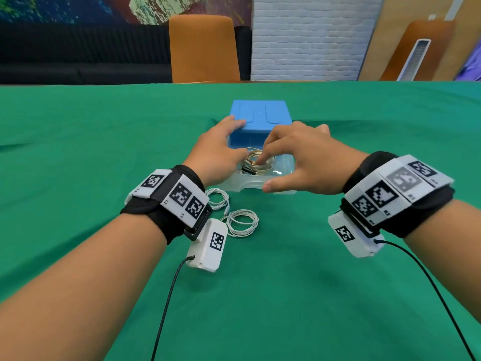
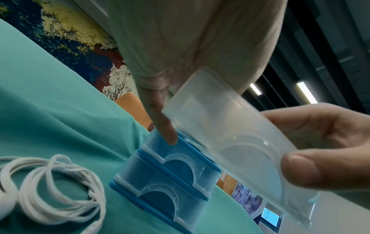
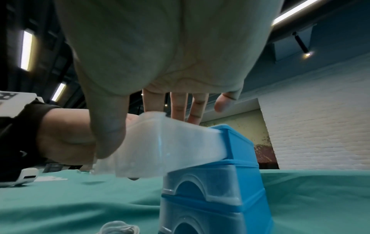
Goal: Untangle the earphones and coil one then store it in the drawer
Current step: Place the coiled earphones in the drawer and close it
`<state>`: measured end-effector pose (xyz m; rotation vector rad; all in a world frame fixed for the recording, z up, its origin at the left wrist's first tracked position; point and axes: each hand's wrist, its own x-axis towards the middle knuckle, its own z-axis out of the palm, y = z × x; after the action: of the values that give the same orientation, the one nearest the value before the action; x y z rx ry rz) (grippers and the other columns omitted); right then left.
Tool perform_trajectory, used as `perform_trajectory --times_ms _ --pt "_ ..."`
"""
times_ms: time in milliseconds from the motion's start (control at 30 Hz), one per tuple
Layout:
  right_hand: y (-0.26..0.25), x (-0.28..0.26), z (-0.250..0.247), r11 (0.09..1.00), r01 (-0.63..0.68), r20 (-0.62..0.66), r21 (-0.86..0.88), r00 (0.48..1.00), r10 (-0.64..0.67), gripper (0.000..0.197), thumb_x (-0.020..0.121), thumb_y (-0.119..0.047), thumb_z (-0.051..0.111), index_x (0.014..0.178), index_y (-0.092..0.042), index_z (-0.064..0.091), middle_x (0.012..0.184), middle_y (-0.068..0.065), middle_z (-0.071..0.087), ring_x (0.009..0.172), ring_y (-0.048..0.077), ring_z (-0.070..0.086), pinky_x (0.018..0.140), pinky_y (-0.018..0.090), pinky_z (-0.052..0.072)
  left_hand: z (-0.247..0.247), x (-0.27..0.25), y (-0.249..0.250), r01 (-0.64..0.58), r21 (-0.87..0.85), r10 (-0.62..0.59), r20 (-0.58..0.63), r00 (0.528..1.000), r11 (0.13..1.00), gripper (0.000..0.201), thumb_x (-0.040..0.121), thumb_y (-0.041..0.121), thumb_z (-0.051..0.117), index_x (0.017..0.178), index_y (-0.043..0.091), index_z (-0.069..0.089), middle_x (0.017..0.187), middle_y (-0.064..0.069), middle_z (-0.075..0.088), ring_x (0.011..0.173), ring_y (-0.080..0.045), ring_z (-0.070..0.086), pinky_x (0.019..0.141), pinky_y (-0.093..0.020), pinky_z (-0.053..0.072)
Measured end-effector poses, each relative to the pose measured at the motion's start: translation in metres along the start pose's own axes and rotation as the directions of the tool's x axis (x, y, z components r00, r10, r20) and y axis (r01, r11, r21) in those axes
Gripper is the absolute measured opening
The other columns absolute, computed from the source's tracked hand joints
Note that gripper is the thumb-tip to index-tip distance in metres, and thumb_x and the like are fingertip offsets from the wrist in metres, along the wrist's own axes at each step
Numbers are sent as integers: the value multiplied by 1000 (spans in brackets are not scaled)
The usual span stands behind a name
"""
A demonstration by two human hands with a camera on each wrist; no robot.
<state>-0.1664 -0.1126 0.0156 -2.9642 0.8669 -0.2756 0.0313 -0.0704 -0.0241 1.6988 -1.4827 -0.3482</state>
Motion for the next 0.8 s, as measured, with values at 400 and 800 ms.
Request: perform_trajectory --times_ms 400,800 --pt "16 24 19 989 -149 -213 -13 967 143 36 89 -50 63 124 -42 63 117 -6 41 112 23 38 86 39 29 -9 2 10 3 28 -5 64 998 1000 48 95 24 53 144 20 54 159 2 37 146 -11 32 122 -33 21" --pt "47 45 39 938 -196 -218 285 940 263 79 83 -42 73 150 -16 39 149 3 40 137 27 40 115 42 33 -12 15 -11 -128 111 116 106 988 986 61 88 10 67 144 25 47 146 1 40 131 -12 41 113 -28 33"
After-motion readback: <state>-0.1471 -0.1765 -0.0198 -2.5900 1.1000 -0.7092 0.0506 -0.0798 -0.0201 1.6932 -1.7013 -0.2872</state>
